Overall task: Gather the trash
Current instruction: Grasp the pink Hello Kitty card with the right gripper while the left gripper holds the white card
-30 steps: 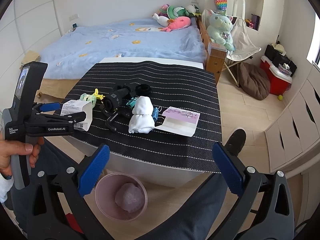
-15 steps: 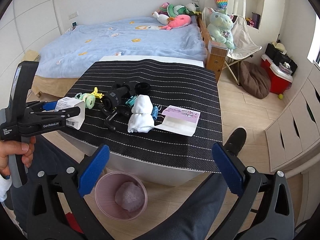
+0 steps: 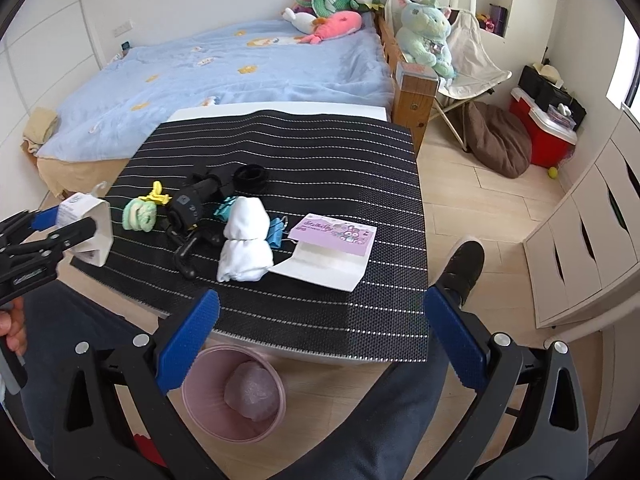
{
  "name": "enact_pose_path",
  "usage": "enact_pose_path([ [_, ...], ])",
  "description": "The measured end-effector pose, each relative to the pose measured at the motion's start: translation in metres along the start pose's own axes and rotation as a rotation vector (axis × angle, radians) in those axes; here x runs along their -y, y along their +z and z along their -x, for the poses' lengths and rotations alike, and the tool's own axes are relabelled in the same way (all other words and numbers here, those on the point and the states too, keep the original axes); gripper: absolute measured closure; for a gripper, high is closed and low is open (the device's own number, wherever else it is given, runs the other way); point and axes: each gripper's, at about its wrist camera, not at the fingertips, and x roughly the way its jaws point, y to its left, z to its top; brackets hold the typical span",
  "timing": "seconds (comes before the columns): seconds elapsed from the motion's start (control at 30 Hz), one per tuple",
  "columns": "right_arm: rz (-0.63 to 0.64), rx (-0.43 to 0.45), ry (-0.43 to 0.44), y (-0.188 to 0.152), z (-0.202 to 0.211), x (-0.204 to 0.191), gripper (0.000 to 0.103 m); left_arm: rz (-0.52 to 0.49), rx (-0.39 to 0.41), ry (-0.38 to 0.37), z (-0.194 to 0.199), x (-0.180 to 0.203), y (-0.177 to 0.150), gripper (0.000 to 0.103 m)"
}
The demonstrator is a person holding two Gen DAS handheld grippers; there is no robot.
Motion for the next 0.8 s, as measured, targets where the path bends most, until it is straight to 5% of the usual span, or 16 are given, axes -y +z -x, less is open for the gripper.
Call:
enact_pose_path([
  [0.57, -0.269, -0.223, 0.116, 0.019, -0.06, 0.033, 0.003, 0.005, 0.002, -0.009, 0.003, -0.004, 0.0, 0.039],
  [0.8, -0.387, -0.255, 0.2, 0.01, -0.069, 0.047, 0.035, 0.015, 0.0, -0.007, 0.003, -0.006, -0.001, 0.039],
])
